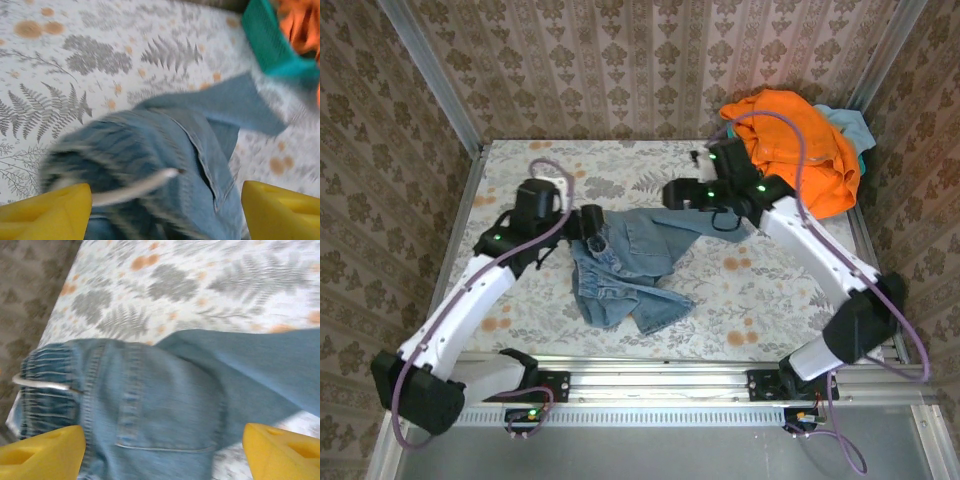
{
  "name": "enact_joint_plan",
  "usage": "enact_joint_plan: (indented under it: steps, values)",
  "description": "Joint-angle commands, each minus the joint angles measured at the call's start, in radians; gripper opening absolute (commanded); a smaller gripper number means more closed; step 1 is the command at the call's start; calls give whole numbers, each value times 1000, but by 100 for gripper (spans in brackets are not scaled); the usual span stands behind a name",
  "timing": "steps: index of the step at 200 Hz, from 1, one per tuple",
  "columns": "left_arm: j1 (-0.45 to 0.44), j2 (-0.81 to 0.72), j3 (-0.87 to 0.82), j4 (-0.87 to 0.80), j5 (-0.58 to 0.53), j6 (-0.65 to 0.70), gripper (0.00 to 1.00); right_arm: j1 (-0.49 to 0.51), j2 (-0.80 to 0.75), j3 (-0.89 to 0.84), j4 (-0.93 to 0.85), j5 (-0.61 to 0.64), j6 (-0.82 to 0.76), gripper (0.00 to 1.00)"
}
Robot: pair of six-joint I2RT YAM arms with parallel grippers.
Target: Fold and stack the trousers
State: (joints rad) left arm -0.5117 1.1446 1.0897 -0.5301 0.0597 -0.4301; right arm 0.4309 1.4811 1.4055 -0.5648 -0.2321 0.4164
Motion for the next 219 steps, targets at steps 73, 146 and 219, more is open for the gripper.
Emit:
enact_joint_plan:
  steps: [73, 146, 219]
  values:
    - [-436, 230, 301, -603, -450, 110, 79, -116, -288, -483, 89, 47, 82, 82]
    - [-483, 479, 286, -489, -630, 127, 70, -117, -248, -539, 158, -13, 102, 80]
    - [-413, 506, 251, -378, -602, 155, 0, -118, -277, -545, 149, -15, 99, 79]
